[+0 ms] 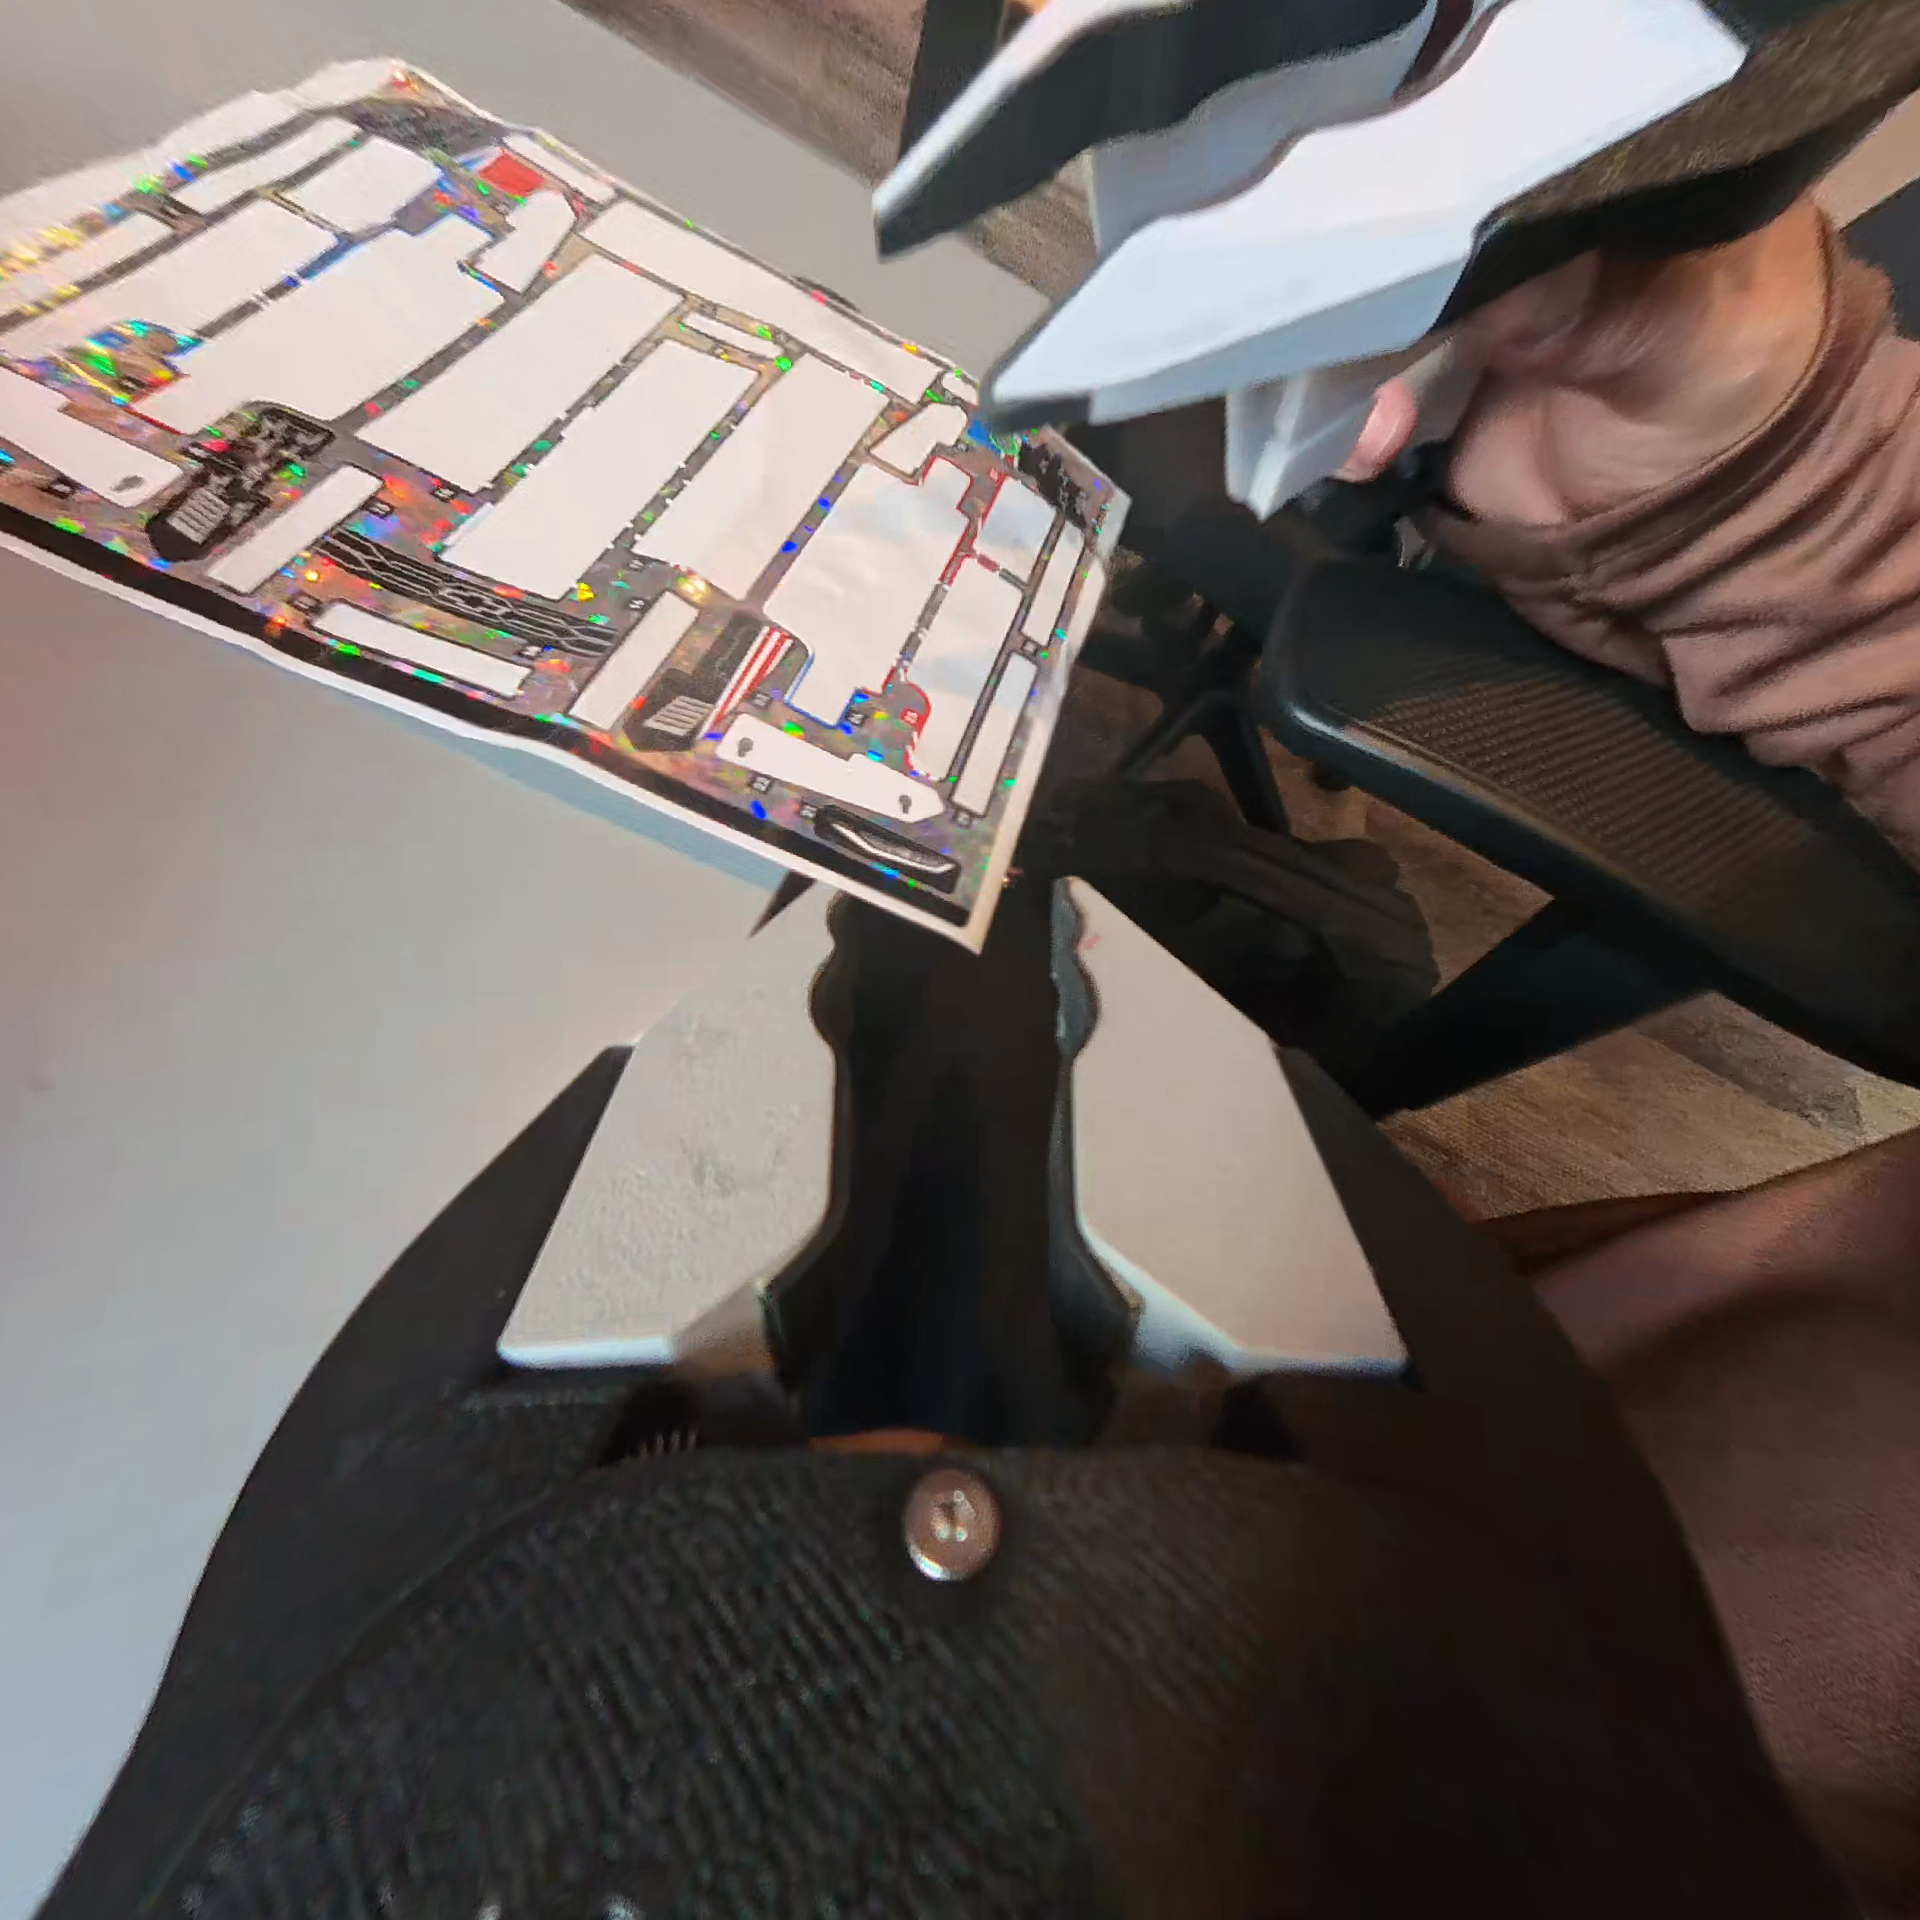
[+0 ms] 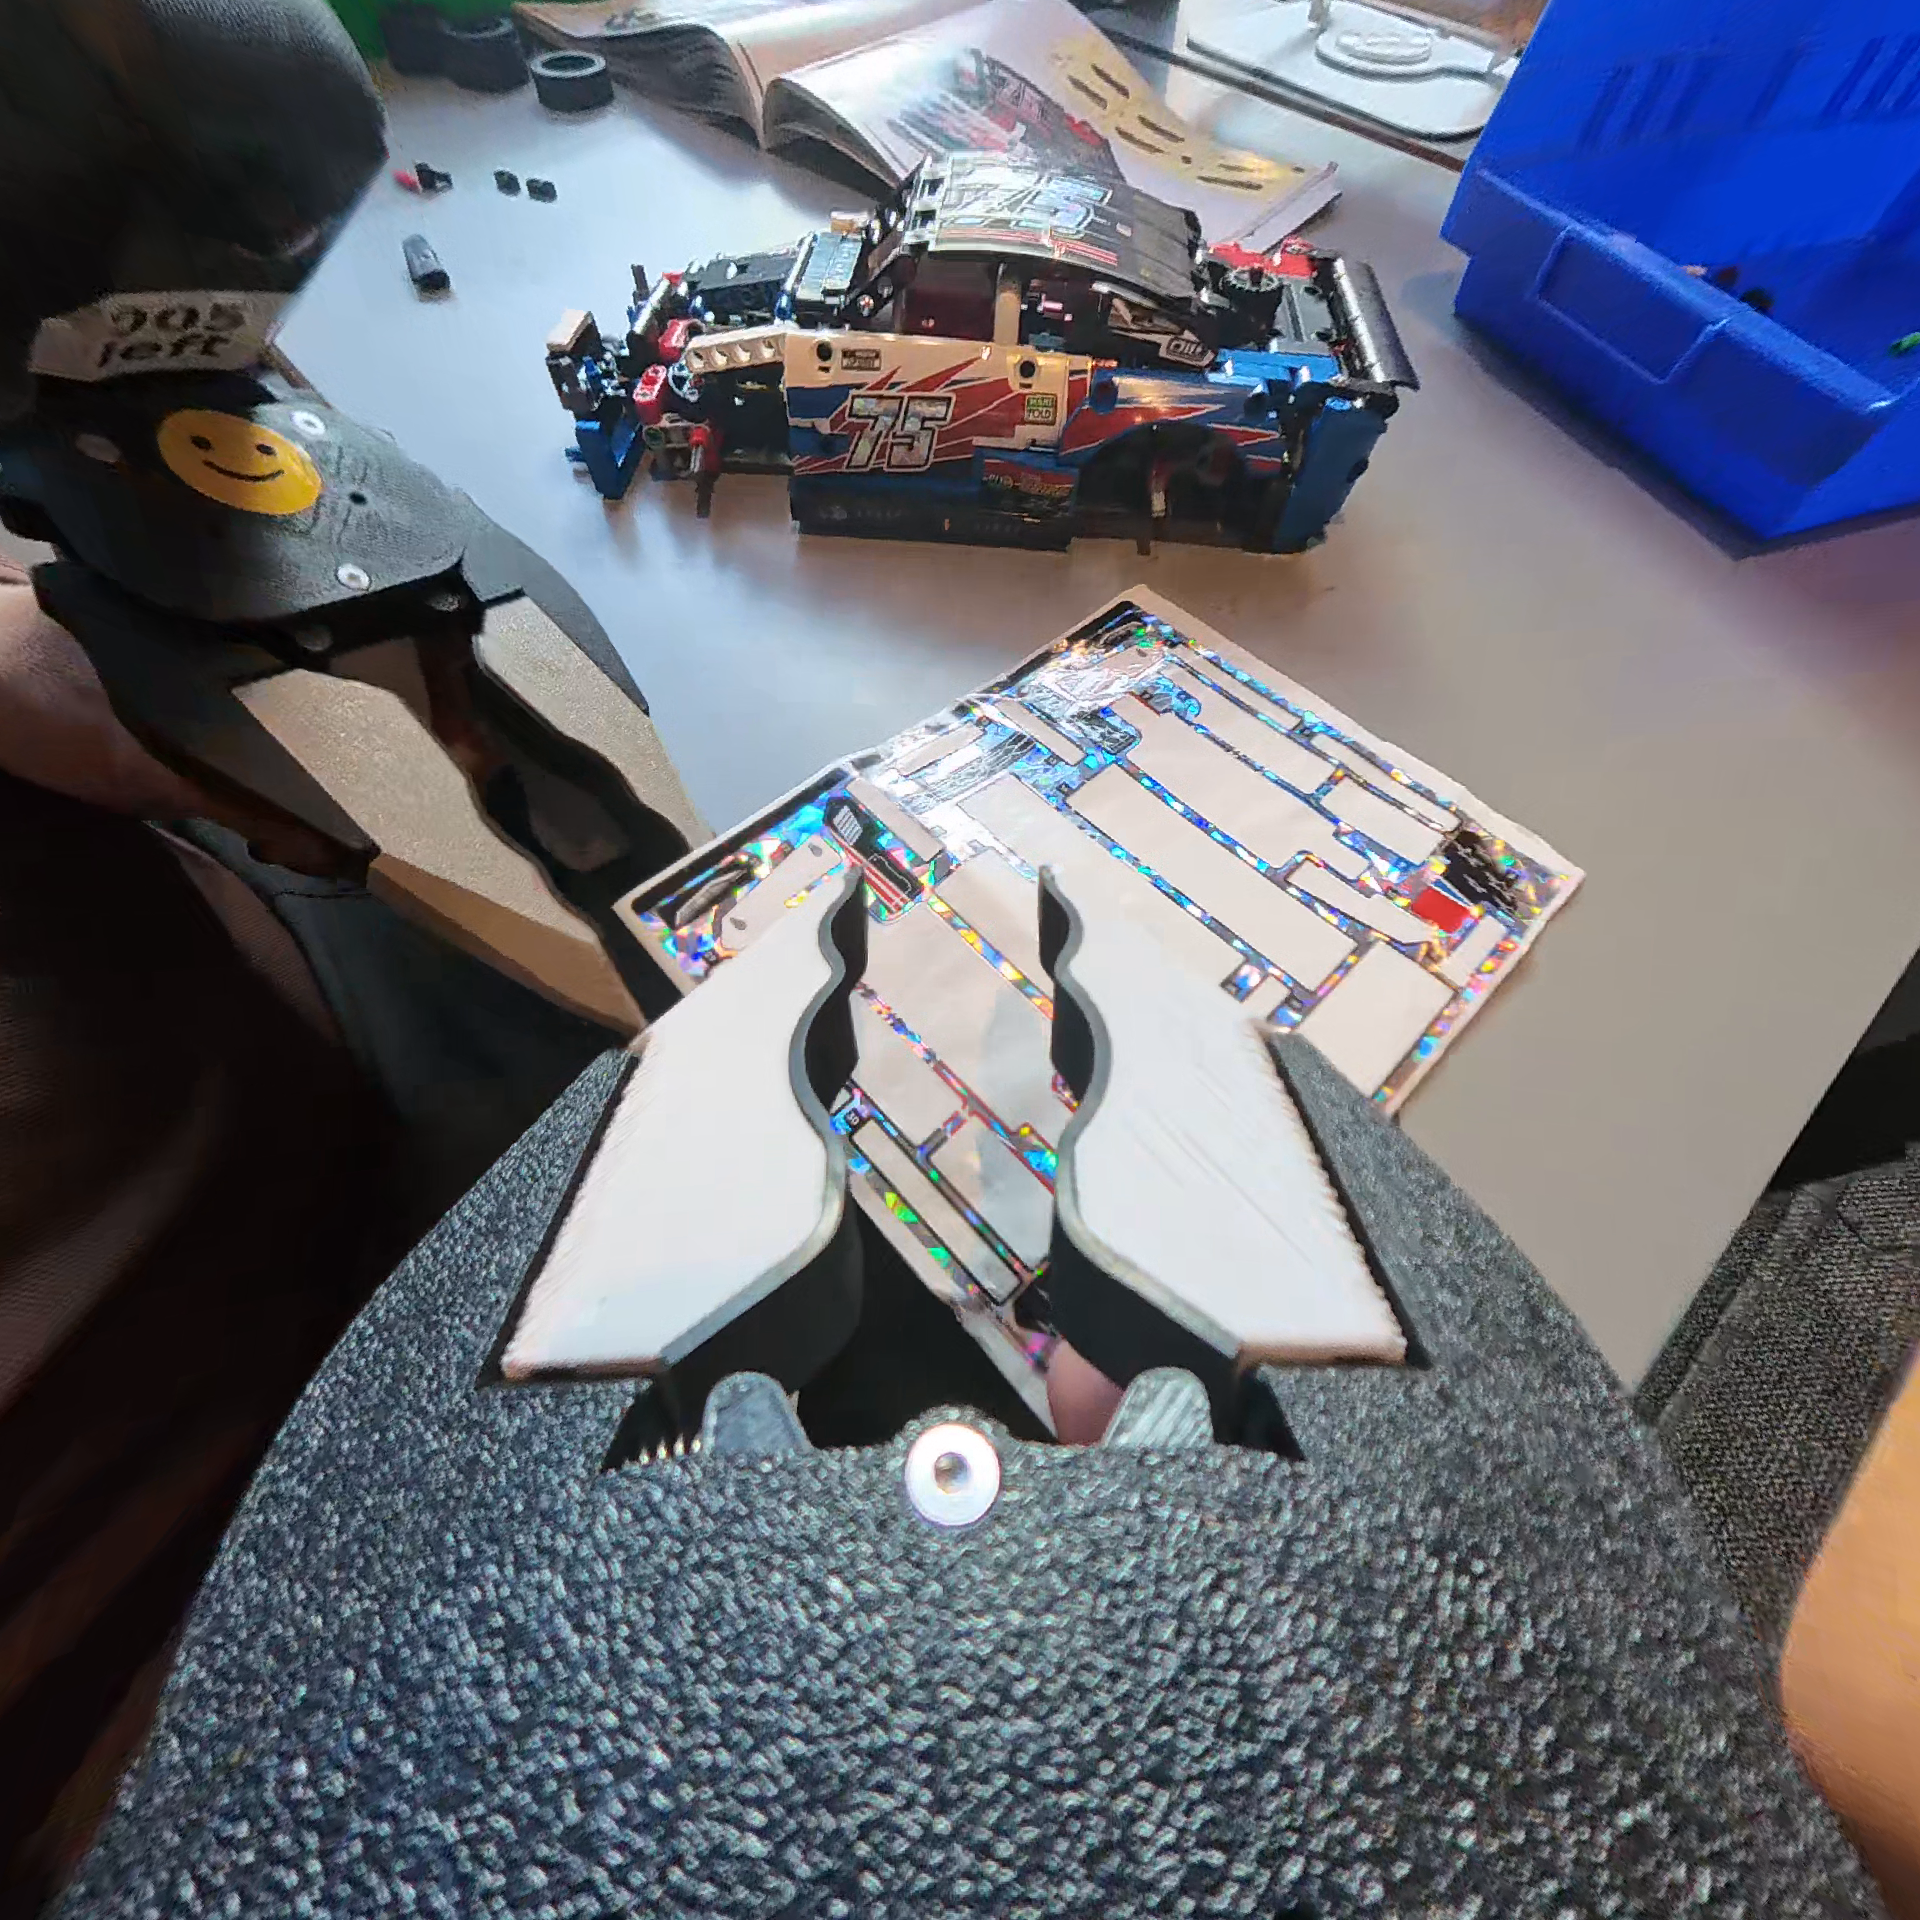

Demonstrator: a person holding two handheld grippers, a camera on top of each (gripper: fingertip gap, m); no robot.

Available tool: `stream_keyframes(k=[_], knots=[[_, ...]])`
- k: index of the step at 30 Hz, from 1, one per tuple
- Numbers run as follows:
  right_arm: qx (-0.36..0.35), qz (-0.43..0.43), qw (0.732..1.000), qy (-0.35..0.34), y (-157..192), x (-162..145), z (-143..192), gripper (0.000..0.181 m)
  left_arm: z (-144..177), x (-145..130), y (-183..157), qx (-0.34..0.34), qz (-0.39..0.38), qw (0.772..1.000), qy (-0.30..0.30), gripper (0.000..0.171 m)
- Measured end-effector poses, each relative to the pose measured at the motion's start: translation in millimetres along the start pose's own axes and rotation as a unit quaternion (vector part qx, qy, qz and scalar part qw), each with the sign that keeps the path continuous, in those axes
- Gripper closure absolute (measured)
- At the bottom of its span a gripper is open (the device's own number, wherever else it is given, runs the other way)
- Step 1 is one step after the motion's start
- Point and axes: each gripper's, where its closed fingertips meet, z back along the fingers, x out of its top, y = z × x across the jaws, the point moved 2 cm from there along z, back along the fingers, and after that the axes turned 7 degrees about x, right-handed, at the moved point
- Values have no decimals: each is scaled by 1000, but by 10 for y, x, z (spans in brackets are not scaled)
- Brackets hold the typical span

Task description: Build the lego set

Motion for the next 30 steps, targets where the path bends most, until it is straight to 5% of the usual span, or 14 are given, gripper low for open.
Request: stream_keyframes(k=[4, 15, 21, 30], knots=[[12, 2, 999, 36, 20, -111, -124, 148, 24, 5, 24, -20, 22, 1000, -10, 171], [-17, 19, 999, 47, 14, -94, -66, 147, 322, -439, -19, -29, 38, 998, 37, 171], [-56, 33, 996, 64, -72, -135, 53, 145, 371, -419, -23, -20, 34, 999, 30, 151], [-129, 3, 990, 59, -325, -128, 255, 172, 365, -447, -34, -12, 20, 999, 42, 144]])
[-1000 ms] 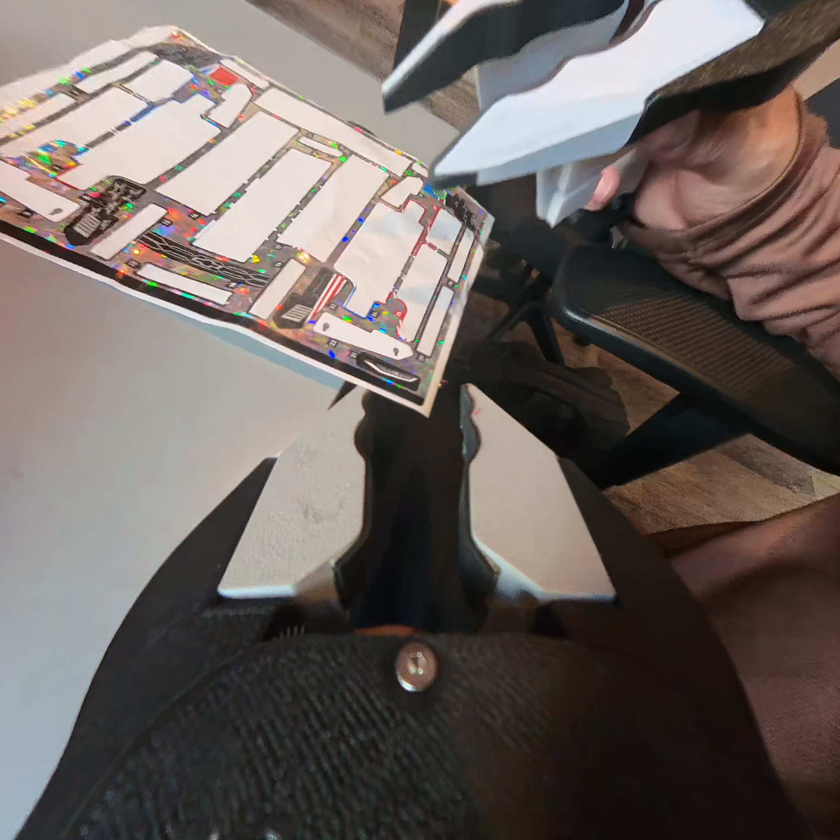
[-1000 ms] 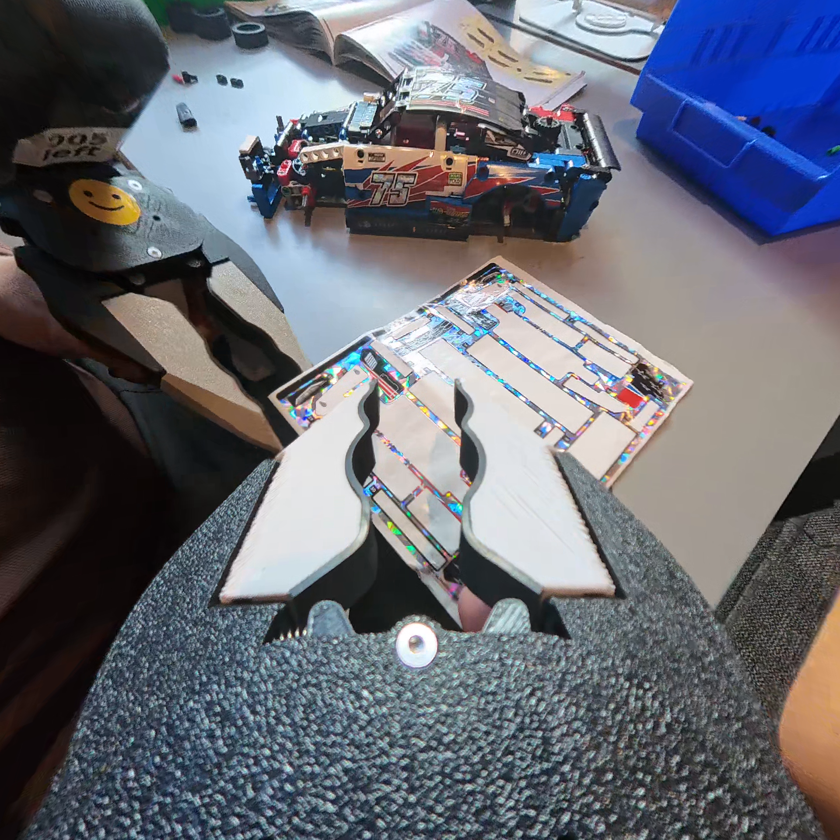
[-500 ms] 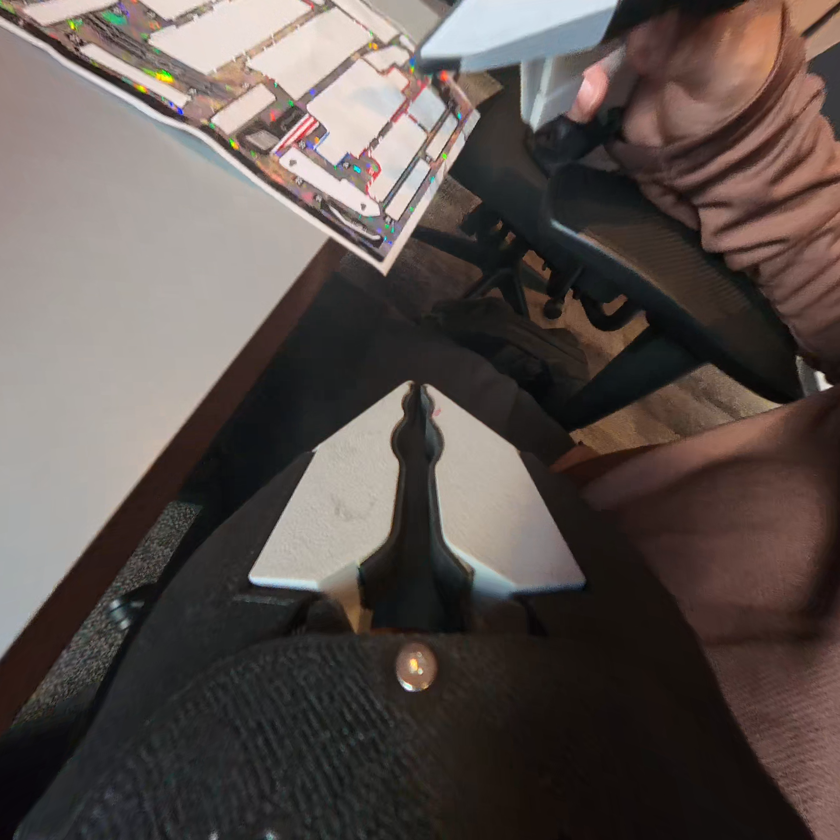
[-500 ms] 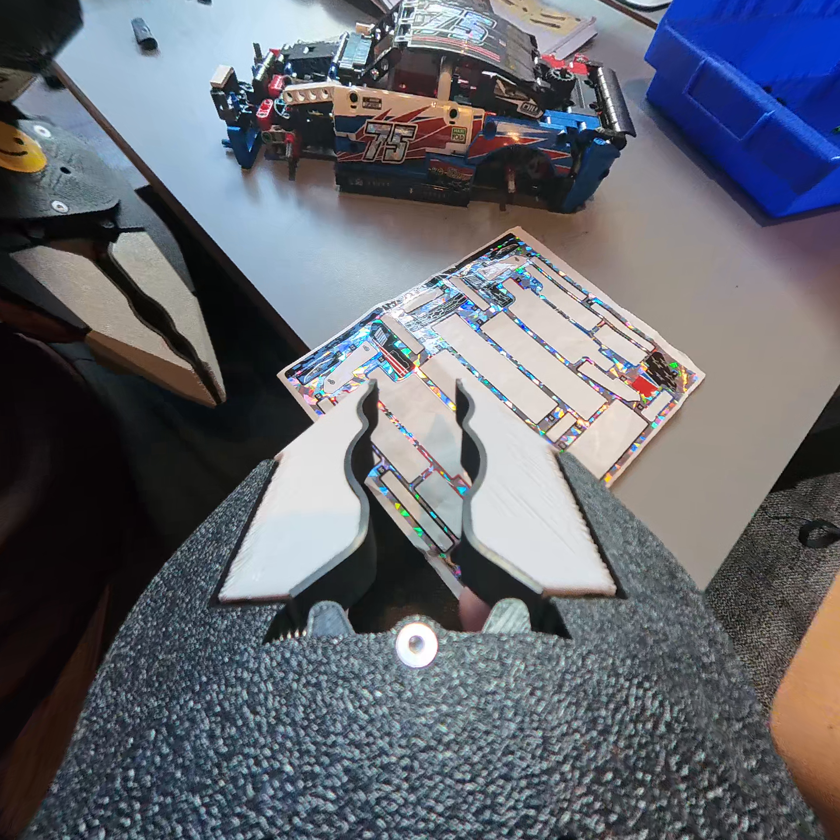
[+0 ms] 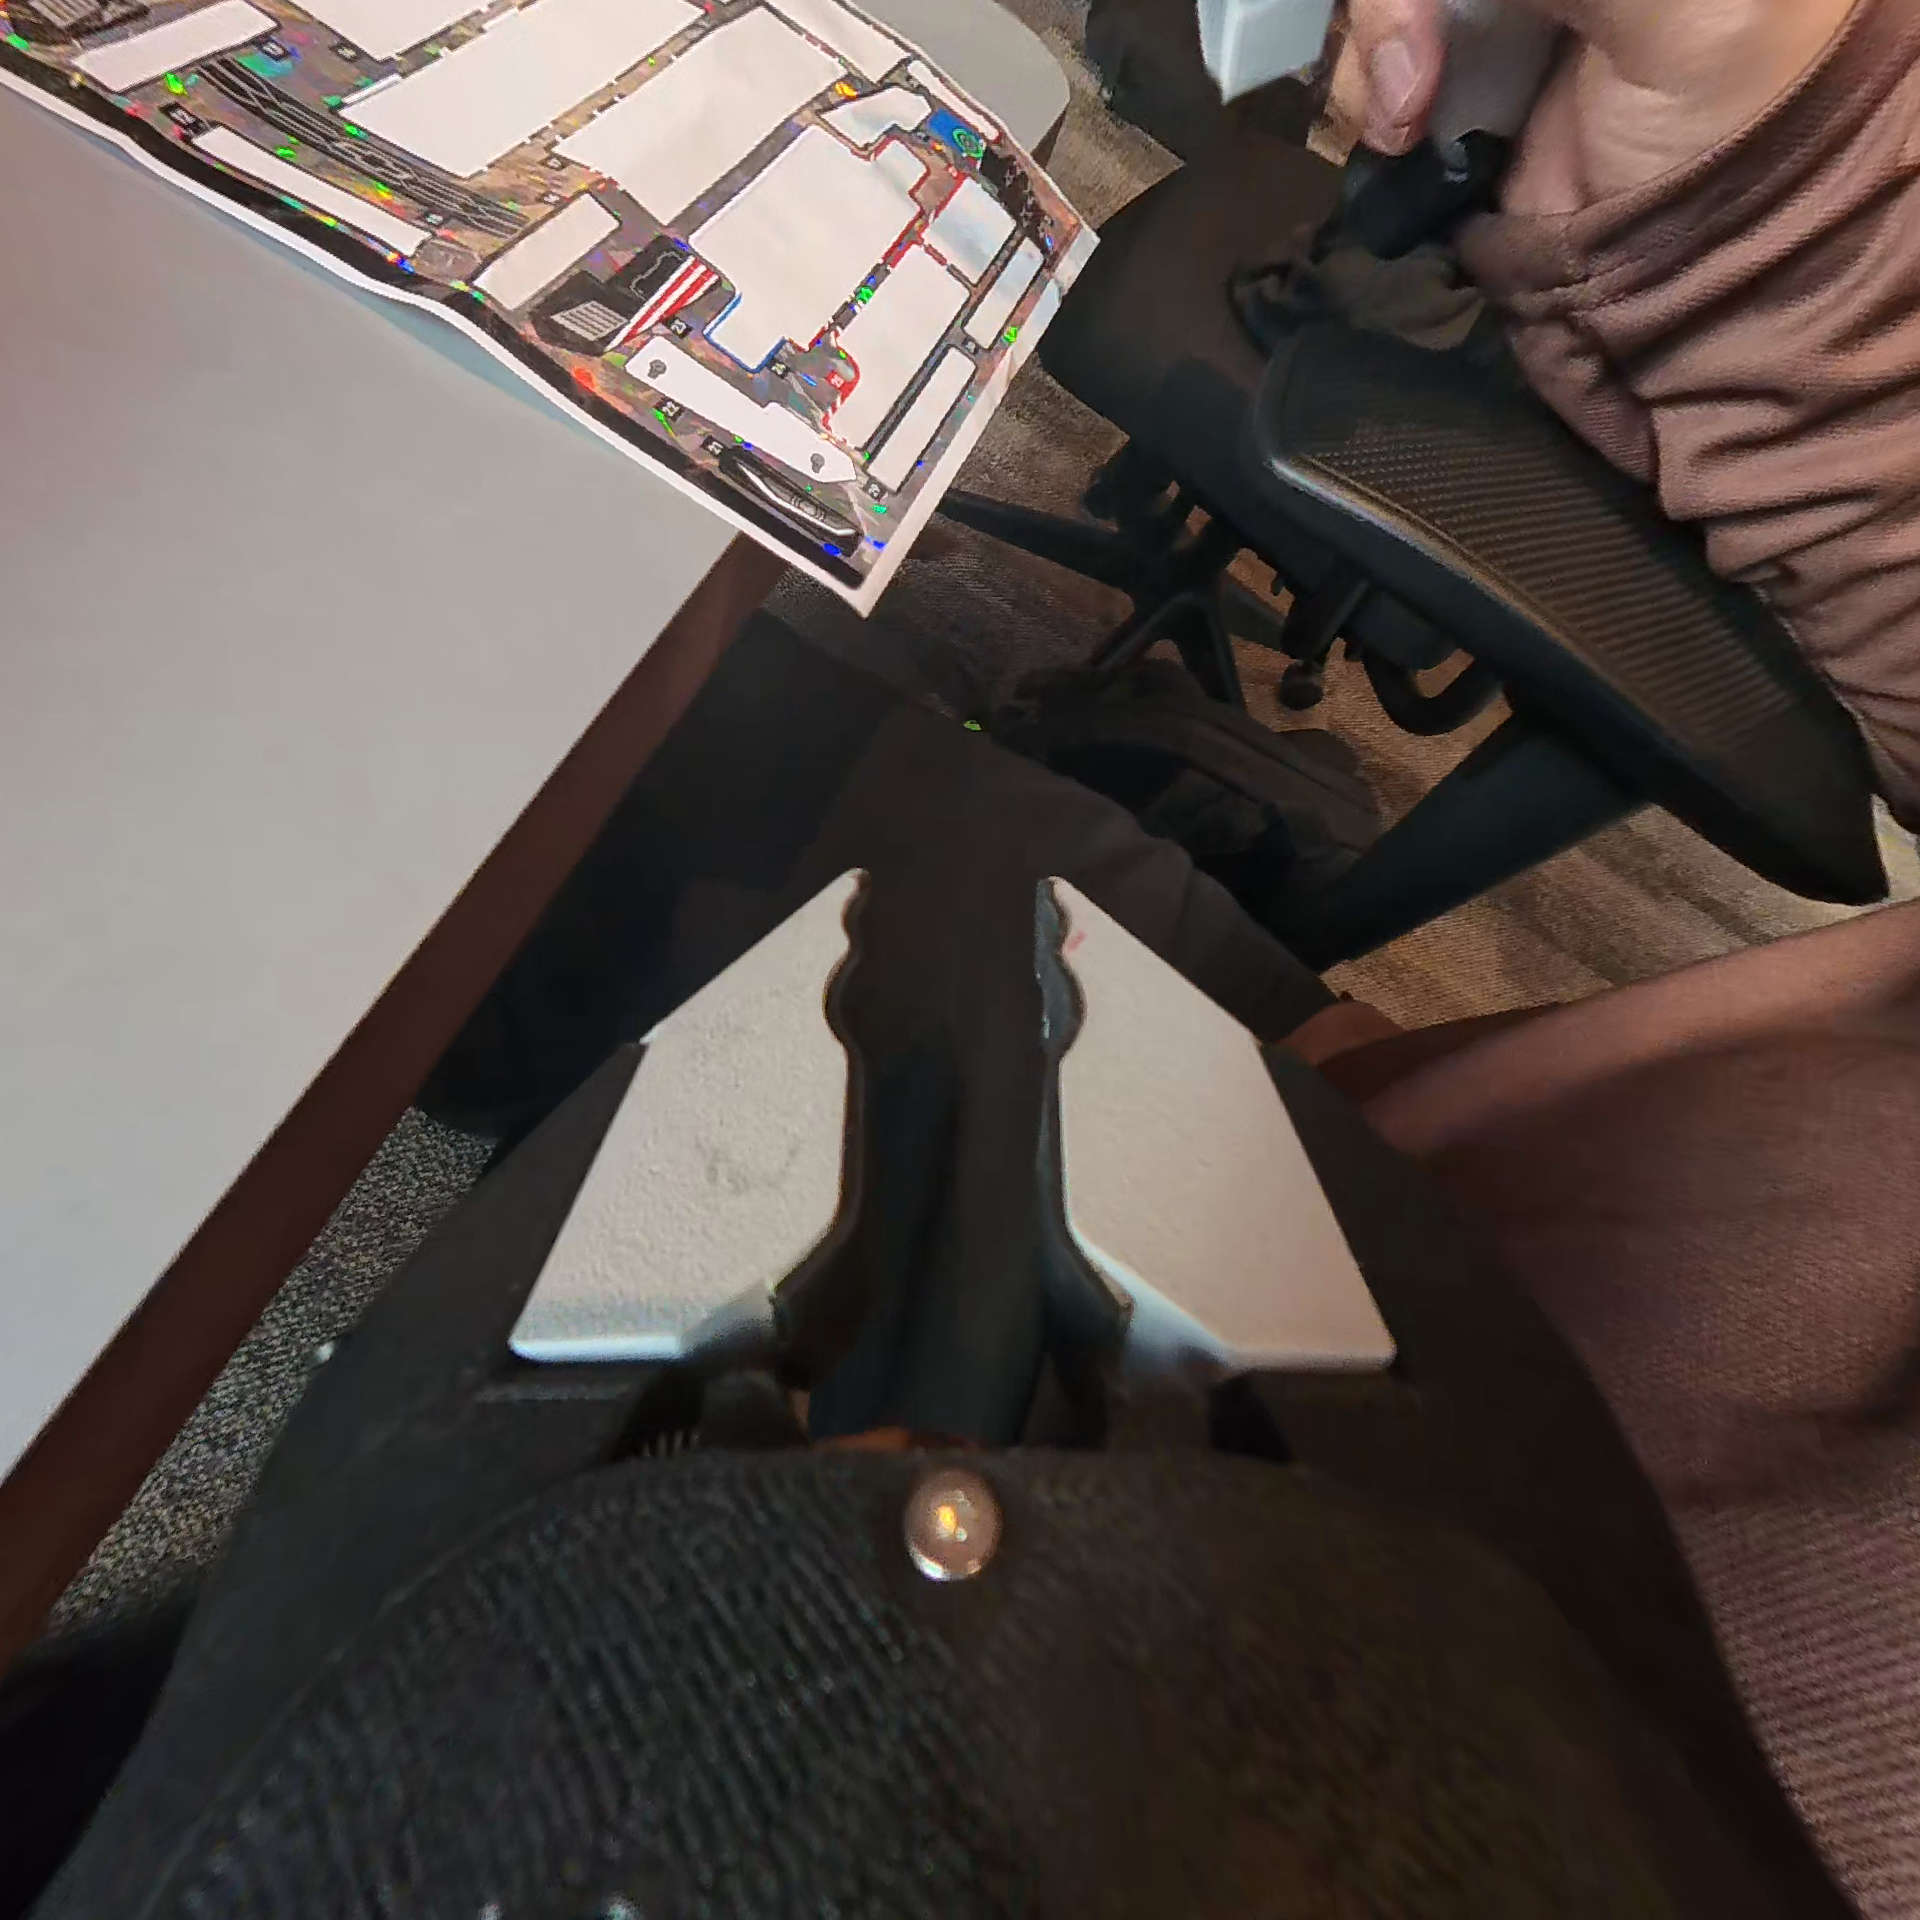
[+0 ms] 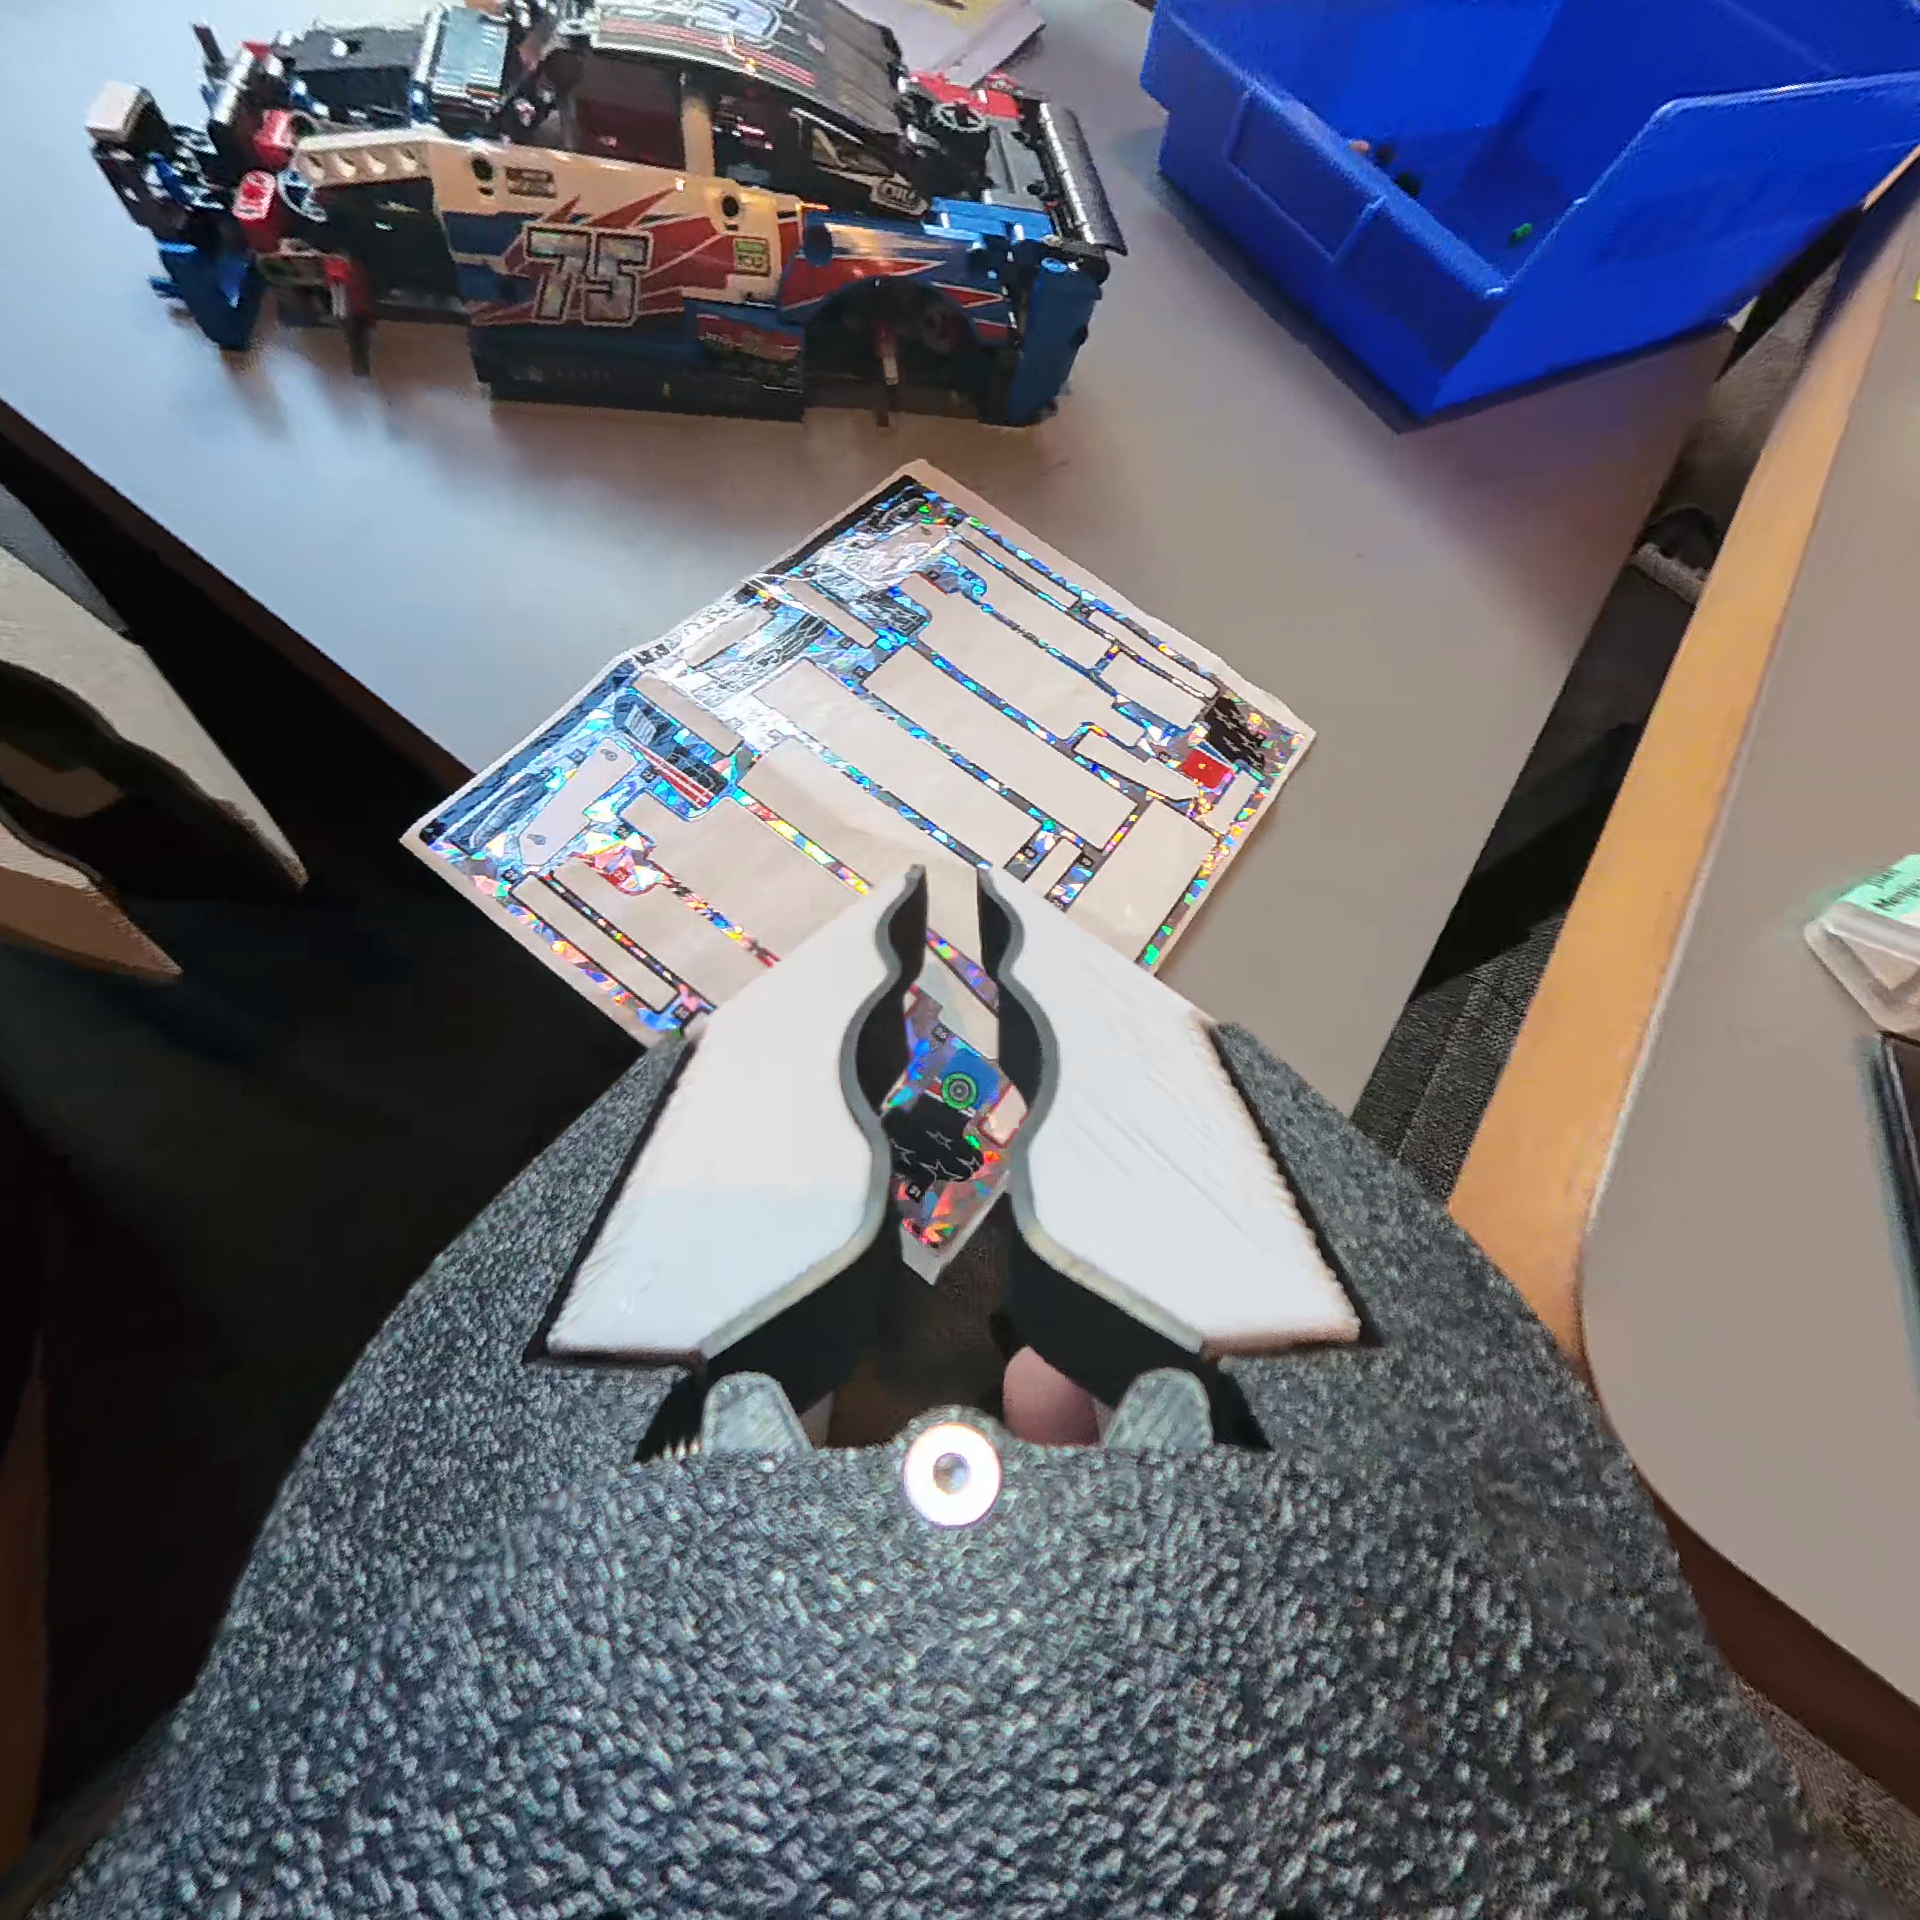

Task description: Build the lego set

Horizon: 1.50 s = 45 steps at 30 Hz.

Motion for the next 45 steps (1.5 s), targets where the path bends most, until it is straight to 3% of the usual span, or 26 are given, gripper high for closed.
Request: stream_keyframes(k=[20, 26, 30, 39, 45], knots=[[101, 23, 993, 55, 386, -144, -348, 161, -82, 129, 28, 15, -44, 999, 5, 138], [59, 7, 998, 0, 207, 36, -149, 163, -96, 99, 13, 24, -61, 998, 6, 138], [49, -25, 998, -9, 103, -24, -44, 163, -118, 106, -6, 37, -101, 994, 4, 128], [33, -7, 999, -3, 96, -15, -17, 163, -23, 424, 19, 154, -251, 953, -70, 132], [17, -21, 1000, -14, 15, 13, 42, 163, -61, 454, 12, 216, -365, 903, -67, 132]])
